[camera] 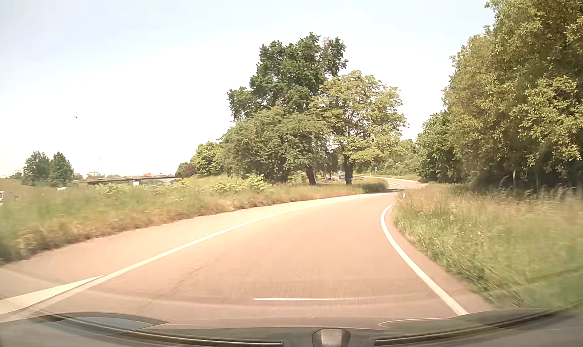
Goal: Follow the waypoints while adhering to traffic rules and regulations
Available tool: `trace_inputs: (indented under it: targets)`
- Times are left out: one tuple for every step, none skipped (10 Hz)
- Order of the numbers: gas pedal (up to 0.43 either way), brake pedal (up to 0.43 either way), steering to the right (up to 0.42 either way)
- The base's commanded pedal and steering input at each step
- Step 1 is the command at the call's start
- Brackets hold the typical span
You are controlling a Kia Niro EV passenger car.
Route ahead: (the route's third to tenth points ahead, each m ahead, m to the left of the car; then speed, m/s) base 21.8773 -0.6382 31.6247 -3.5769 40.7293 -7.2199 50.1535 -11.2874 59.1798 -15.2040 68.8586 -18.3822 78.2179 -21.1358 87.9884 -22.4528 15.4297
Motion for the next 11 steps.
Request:
trace_inputs:
  targets:
    - [0.087,0.000,0.056]
    - [0.087,0.000,0.055]
    - [0.087,0.000,0.053]
    - [0.098,0.000,0.053]
    - [0.098,0.000,0.052]
    - [0.098,0.000,0.051]
    - [0.110,0.000,0.051]
    - [0.110,0.000,0.052]
    - [0.110,0.000,0.051]
    - [0.110,0.000,0.052]
    - [0.110,0.000,0.052]
